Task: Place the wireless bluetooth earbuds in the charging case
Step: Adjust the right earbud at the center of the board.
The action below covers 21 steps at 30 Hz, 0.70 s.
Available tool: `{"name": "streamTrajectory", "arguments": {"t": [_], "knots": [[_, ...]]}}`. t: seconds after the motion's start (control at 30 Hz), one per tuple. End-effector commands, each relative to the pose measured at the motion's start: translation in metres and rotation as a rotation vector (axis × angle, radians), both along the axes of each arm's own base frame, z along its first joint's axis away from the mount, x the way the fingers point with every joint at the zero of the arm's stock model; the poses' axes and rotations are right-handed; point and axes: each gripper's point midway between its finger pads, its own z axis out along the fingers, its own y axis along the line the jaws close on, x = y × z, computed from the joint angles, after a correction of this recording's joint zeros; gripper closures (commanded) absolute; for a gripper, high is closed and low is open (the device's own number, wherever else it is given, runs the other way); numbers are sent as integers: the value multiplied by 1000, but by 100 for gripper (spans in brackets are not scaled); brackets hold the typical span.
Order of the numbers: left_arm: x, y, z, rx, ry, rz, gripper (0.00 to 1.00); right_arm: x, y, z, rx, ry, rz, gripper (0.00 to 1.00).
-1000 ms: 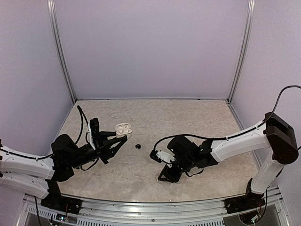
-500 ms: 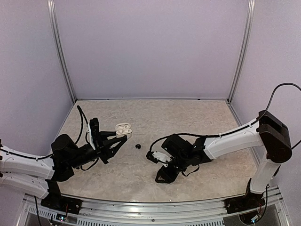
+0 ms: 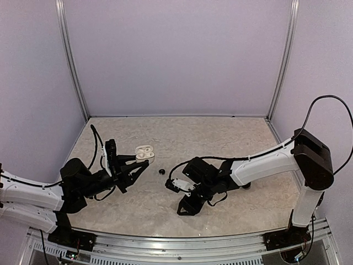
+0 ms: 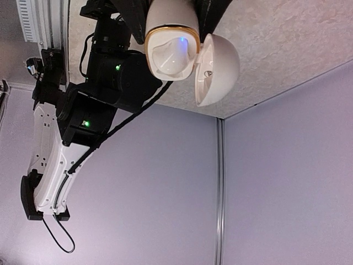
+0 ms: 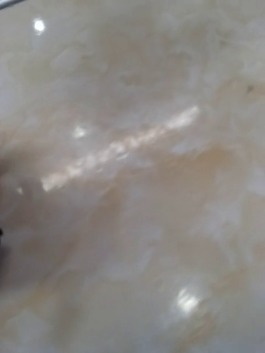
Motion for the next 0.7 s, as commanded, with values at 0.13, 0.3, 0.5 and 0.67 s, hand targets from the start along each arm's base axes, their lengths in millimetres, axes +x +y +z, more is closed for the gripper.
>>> {"name": "streamTrajectory", "arguments": {"t": [0.13,0.3,0.5,0.67], "knots": [[-1,5,6,-23,-25,10,92,-7,19,10,51,-3,92,58],[-1,7,8,-27,-28,14,92,-4,13,21,60,-43,76,55],[0,4,7,-26,-29,6,92,1,4,14,-52,-128,27,43],[0,3,7,-26,-32,3,92,1,-2,5,-130,-176,-6,36]]}}
